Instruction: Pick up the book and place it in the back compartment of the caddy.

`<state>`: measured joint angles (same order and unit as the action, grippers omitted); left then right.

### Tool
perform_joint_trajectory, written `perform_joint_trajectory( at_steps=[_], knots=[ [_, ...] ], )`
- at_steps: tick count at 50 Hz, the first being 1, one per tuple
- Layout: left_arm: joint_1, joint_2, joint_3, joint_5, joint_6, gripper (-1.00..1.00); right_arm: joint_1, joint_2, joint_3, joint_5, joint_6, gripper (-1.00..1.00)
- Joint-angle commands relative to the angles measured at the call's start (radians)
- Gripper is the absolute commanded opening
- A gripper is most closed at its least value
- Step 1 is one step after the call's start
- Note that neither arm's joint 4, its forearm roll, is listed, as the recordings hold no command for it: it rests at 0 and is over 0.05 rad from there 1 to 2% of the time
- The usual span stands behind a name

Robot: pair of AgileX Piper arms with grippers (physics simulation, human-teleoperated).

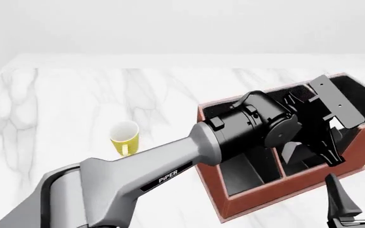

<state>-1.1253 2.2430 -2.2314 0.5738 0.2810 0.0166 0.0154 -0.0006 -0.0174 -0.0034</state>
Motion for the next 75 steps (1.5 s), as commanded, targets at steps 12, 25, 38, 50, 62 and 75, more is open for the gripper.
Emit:
perform_joint_trajectory(
  at_steps=[12, 25, 38, 50, 62, 75],
  knots=[
    [0.004, 0.010, 0.047, -0.082, -0.027, -1.00, -0.003, 0.017, 0.000, -0.013, 0.005, 1.00],
    [-0.008, 0.030, 0.031, -0.085, -0.030, -1.00, -0.003, 0.000, 0.000, 0.008, 0.010, 1.00],
    [0.002, 0.048, 0.029, -0.103, -0.012, -1.00, -0.004, 0.027, 0.000, -0.019, 0.014, 1.00],
    [0.018, 0.060, 0.024, -0.113, -0.016, -1.00, -0.004, 0.029, 0.000, -0.020, 0.014, 1.00],
    [0.018, 0.013, 0.079, -0.142, -0.039, 1.00, -0.005, 0.027, 0.000, -0.019, 0.010, 1.00],
    [0.032, -0.098, 0.218, -0.198, -0.040, 1.00, -0.009, 0.013, 0.000, -0.005, 0.007, 1.00]
  ],
)
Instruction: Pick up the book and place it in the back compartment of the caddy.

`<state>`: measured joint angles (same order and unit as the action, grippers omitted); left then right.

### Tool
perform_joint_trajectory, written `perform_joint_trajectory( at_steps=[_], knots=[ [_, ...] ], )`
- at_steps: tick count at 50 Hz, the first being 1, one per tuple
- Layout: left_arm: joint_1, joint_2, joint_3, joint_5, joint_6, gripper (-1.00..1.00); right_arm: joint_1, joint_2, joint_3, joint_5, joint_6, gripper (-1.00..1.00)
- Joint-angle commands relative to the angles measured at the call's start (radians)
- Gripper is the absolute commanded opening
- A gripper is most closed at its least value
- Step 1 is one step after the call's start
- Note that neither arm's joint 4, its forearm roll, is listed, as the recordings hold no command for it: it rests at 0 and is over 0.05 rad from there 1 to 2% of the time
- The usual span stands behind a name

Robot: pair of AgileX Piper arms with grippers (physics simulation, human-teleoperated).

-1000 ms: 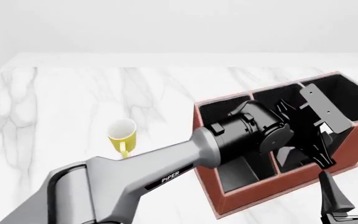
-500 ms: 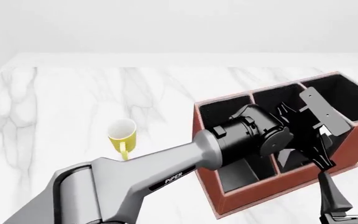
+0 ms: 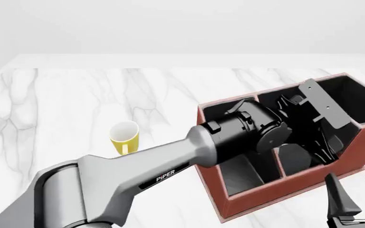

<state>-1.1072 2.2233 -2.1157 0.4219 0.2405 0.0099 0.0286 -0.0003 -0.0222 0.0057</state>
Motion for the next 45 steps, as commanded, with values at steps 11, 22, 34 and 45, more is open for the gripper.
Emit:
perform_joint_trajectory(
  at_steps=[11, 22, 34, 45],
  knots=[
    [0.101, -0.304, 0.260, -0.113, 0.014, 1.00, -0.002, 0.001, 0.000, 0.001, -0.002, 1.00],
    [0.177, -0.517, 0.456, -0.201, 0.032, 1.00, -0.001, 0.008, 0.000, -0.006, -0.002, 1.00],
    [0.297, -0.744, 0.840, -0.452, 0.002, 1.00, 0.000, 0.003, 0.000, -0.005, -0.004, 1.00],
    [0.452, -1.015, 1.272, -0.729, -0.131, 1.00, -0.011, 0.039, 0.000, -0.033, -0.002, 1.00]
  ],
)
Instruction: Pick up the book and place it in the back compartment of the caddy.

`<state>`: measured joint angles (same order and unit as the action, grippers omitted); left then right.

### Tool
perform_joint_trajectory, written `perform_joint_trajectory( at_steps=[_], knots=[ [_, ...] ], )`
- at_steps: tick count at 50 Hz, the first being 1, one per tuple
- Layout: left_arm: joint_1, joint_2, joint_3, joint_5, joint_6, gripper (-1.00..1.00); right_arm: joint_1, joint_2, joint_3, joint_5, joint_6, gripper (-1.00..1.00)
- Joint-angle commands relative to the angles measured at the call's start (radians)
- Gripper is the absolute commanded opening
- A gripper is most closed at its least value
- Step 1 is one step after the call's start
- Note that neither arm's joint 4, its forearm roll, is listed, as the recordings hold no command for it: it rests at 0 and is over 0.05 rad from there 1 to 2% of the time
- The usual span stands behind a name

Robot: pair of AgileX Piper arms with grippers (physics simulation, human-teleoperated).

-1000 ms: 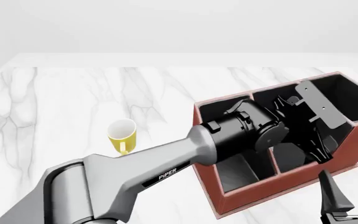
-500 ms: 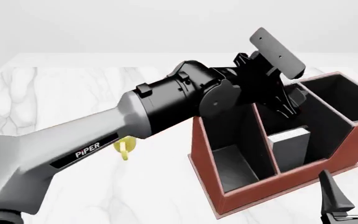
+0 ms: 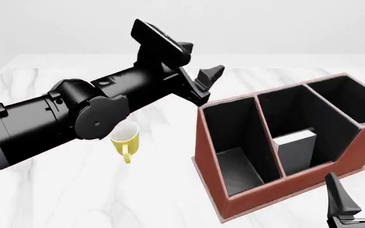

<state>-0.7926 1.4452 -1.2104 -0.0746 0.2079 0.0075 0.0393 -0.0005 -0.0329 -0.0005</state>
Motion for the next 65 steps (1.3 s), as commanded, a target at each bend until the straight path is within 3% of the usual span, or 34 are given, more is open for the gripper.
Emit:
perform_joint_trajectory(
  at_steps=[1, 4, 10, 17, 24, 31, 39, 40, 47, 52, 54, 64, 65],
  knots=[
    [0.151, -0.251, 0.397, -0.253, -0.082, 1.00, -0.010, 0.037, 0.000, -0.029, 0.006, 1.00],
    [0.201, -0.281, 0.469, -0.298, -0.122, 1.00, -0.009, 0.049, 0.000, -0.033, 0.001, 1.00],
    [0.287, -0.340, 0.575, -0.384, -0.180, 1.00, -0.009, 0.197, 0.000, -0.141, 0.011, 1.00],
    [0.395, -0.392, 0.702, -0.562, -0.302, 1.00, -0.004, 0.196, 0.000, -0.132, -0.039, 1.00],
    [0.488, -0.351, 0.793, -0.707, -0.325, 1.00, -0.001, 0.228, 0.000, -0.158, -0.048, 1.00],
    [0.522, -0.328, 0.819, -0.742, -0.345, 1.00, 0.022, 0.232, -0.012, -0.171, -0.053, 1.00],
    [0.531, -0.309, 0.820, -0.759, -0.354, 1.00, 0.079, 0.127, -0.199, 0.030, -0.060, 1.00],
    [0.540, -0.310, 0.818, -0.757, -0.358, 1.00, 0.093, 0.106, -0.261, 0.077, -0.070, 1.00],
    [0.560, -0.303, 0.817, -0.765, -0.369, 1.00, 0.128, 0.066, -0.450, 0.187, -0.093, 1.00],
    [0.562, -0.309, 0.819, -0.763, -0.374, 1.00, 0.118, 0.051, -0.645, 0.286, -0.044, 1.00],
    [0.566, -0.313, 0.820, -0.763, -0.399, 1.00, 0.114, 0.055, -0.725, 0.319, -0.050, 1.00],
    [0.564, -0.304, 0.826, -0.773, -0.387, 1.00, 0.145, 0.059, -1.021, 0.454, -0.049, 1.00],
    [0.563, -0.307, 0.827, -0.772, -0.387, 1.00, 0.159, 0.047, -1.093, 0.488, -0.042, 1.00]
  ],
)
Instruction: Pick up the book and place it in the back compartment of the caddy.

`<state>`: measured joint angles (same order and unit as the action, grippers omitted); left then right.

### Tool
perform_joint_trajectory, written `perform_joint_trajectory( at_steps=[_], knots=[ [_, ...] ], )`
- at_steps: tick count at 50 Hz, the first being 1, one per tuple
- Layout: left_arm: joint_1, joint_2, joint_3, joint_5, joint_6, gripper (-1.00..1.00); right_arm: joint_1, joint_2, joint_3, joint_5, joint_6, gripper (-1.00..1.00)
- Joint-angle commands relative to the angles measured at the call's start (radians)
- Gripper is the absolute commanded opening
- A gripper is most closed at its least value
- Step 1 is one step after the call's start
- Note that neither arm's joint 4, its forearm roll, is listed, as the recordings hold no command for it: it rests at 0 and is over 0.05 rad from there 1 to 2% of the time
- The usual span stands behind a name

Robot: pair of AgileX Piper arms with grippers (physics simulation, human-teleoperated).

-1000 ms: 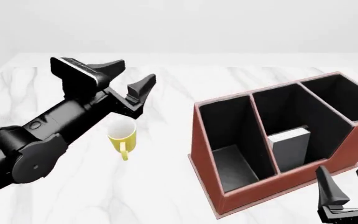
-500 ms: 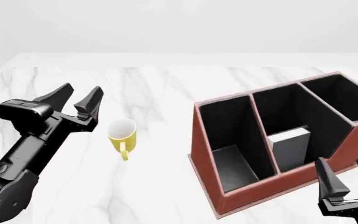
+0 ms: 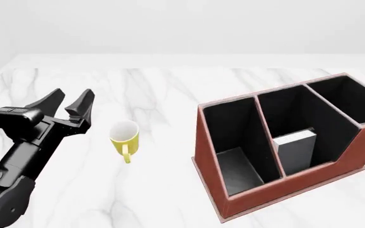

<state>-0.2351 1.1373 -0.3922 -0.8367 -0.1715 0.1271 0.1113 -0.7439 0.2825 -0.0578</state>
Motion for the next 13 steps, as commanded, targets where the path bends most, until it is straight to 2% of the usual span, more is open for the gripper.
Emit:
perform_joint_trajectory(
  at_steps=[1, 2, 4, 6, 8, 13],
  knots=[
    [0.004, 0.000, 0.010, -0.011, -0.008, 1.00, 0.042, -0.035, -0.389, 0.189, 0.008, 1.00],
    [0.004, 0.000, 0.010, -0.011, -0.008, 1.00, 0.042, -0.035, -0.390, 0.189, 0.008, 1.00],
    [0.002, 0.012, 0.014, -0.025, -0.066, 1.00, 0.059, -0.048, -0.482, 0.231, 0.001, 1.00],
    [0.004, 0.007, 0.015, -0.023, -0.033, 1.00, 0.057, -0.066, -0.523, 0.241, -0.035, 1.00],
    [0.003, 0.009, 0.018, -0.029, -0.044, 1.00, 0.062, -0.082, -0.578, 0.255, -0.068, 1.00],
    [0.001, 0.024, 0.019, -0.038, -0.035, 1.00, 0.051, -0.089, -0.660, 0.261, -0.076, 1.00]
  ],
)
